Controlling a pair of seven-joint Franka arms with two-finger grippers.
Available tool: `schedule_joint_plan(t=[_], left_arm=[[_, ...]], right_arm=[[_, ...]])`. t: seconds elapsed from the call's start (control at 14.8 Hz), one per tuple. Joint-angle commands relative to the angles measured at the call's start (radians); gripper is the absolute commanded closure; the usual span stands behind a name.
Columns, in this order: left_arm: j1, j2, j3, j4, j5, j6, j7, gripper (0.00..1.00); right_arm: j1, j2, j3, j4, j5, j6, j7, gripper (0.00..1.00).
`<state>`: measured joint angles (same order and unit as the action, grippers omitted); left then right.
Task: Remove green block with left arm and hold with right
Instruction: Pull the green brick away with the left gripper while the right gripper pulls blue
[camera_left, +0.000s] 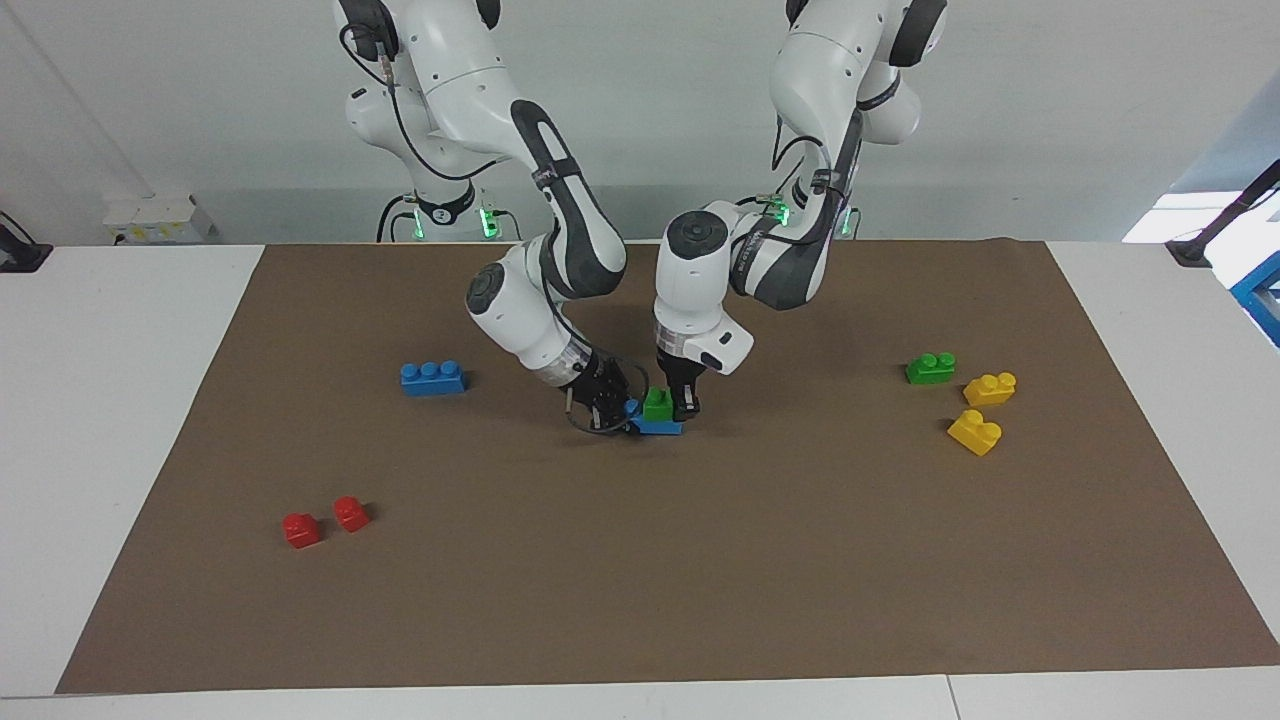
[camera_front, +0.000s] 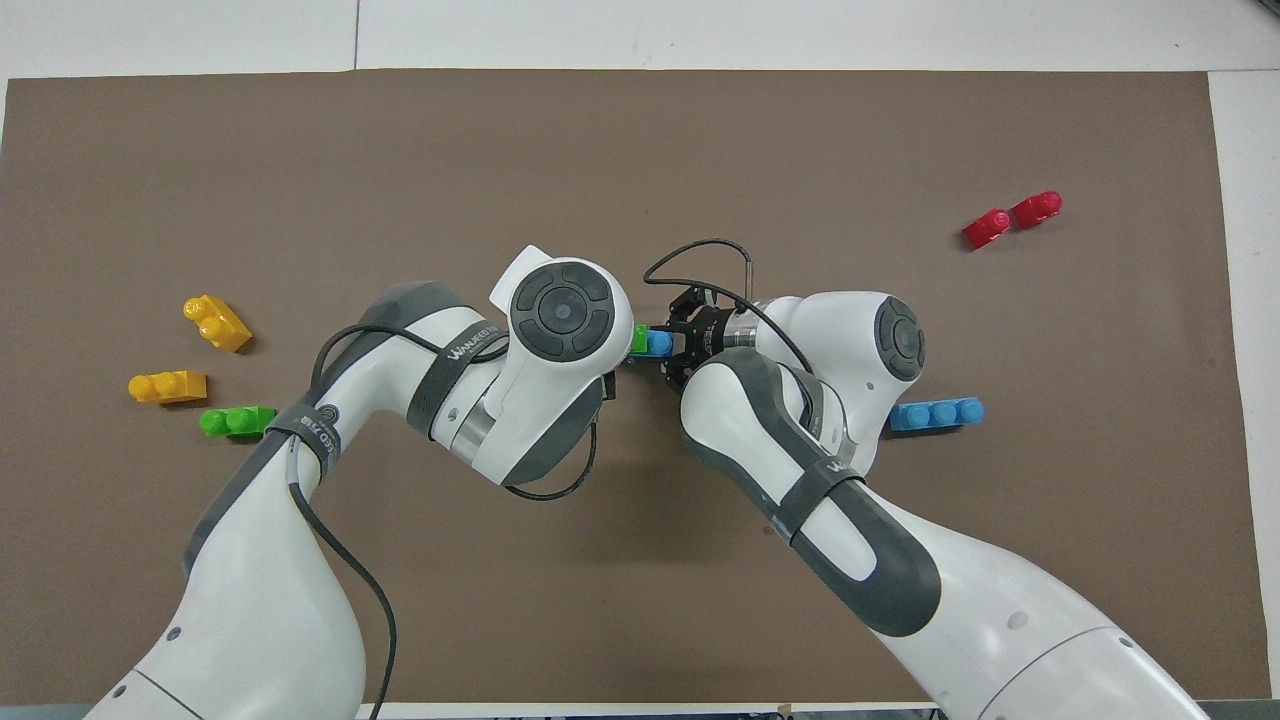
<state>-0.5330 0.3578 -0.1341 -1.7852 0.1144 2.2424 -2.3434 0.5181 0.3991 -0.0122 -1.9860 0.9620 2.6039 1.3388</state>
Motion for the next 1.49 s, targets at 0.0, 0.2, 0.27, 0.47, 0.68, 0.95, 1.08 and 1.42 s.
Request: schedule_joint_plan(t=[0.0,0.2,0.27,0.47,0.68,0.95,1.08,1.42], left_arm=[[0.002,-0.1,0.005,-0.011,-0.001,-0.082,0.012,1.0],[0.002,-0.173,0.008,-0.01,-0.053,-0.171,0.076,1.0],[0.011,-0.193,0.01,-0.011,-0.065,-0.202,0.108,1.0],[0.063,-0.218,0.013,-0.022,-0.067,-0.279,0.247,1.0],[0.174,-0.227,0.013,-0.051,-0.067,-0.284,0.463,1.0],[0.347,-0.269,0.011,-0.17,-0.067,-0.21,0.755,1.0],[0.437,-0.287,0.011,-0.265,-0.067,-0.109,0.901,1.0],[0.582,-0.251,0.011,-0.327,-0.067,0.025,1.154,1.0]], right_arm=[[-0.006,0.003,0.001,-0.008,0.012,-0.001,-0.026,1.0],[-0.004,0.003,0.001,-0.008,0.012,-0.002,-0.03,1.0],[-0.006,0.003,0.001,-0.008,0.012,-0.004,-0.032,1.0],[-0.018,-0.002,-0.002,-0.007,0.009,-0.014,-0.046,1.0],[-0.113,-0.031,-0.008,0.016,-0.061,-0.167,-0.104,1.0],[-0.295,-0.046,-0.006,0.065,-0.235,-0.372,-0.209,1.0],[-0.37,-0.051,-0.005,0.062,-0.236,-0.424,-0.311,1.0],[-0.484,-0.065,-0.006,0.049,-0.238,-0.519,-0.397,1.0]])
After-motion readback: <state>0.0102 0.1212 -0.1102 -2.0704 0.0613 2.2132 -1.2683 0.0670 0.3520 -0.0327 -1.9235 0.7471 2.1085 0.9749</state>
